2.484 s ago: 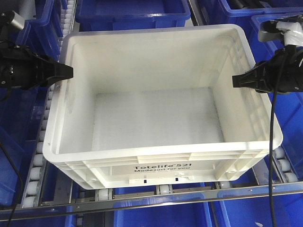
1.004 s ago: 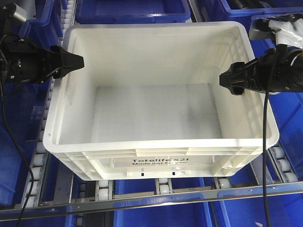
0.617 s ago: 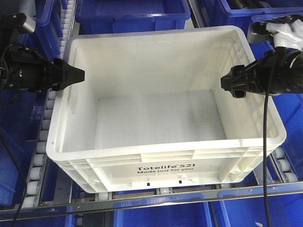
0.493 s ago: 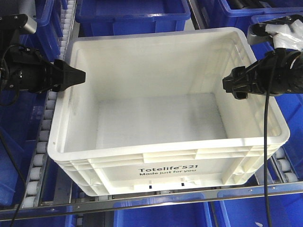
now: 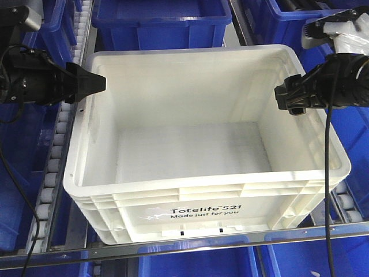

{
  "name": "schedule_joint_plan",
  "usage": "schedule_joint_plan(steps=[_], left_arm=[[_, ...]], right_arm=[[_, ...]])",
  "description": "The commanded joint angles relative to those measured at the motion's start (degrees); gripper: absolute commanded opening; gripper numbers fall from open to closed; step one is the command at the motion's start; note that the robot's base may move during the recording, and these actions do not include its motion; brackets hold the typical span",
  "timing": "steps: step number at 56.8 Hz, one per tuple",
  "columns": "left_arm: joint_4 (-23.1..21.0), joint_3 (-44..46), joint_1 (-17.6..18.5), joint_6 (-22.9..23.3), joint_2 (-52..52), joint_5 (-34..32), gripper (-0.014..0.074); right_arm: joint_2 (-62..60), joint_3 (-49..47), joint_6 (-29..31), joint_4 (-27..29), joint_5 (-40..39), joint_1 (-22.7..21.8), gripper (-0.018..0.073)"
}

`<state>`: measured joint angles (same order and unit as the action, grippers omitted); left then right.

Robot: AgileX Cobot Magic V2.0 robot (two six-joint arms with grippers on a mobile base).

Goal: Move bin from left to right shelf
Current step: 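Push the tote forward onto the rollers with both grippers, then open both grippers and lift them off the tote rims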

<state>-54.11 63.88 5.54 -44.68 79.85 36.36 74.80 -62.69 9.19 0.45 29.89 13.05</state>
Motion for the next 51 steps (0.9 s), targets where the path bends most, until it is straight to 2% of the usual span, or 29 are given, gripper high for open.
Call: schedule_joint_plan(steps=[1,11,15,22,39,47,51], left_arm=[[-2.7,1.9,0.3,-0.1,-2.1,-1.9,0.0409],[-2.8,1.9,0.3,-0.1,-2.1,-2.0,0.0409],[-2.7,1.9,0.3,-0.1,-2.1,-1.8,0.0409],[-2.9,1.9,0.3,0.3,-2.1,-5.1,0.0409],[-2.7,1.9,0.3,1.3,-2.6,-4.2,0.0409],[-3.5,-0.1,0.3,-2.0,-5.3,-4.8,0.0409],[-5.4,-2.6,0.3,-3.8,-7.5,-6.1,0.0409]], right_arm=[[-1.8,-2.0,0.6,-1.0,-4.4,0.1,0.0554],[-1.8,-2.0,0.3,-0.9,-7.3,0.1,0.0554],[-1.8,-2.0,-1.8,1.7,-9.8,0.1,0.0554],[-1.8,-2.0,-1.9,2.5,-9.8,0.1,0.0554],[-2.0,-2.0,-2.0,2.8,-7.5,0.1,0.0554],[-4.1,-1.8,-2.2,3.5,-8.6,0.2,0.0554],[-5.1,-1.8,-2.2,3.5,-10.0,0.2,0.0549]])
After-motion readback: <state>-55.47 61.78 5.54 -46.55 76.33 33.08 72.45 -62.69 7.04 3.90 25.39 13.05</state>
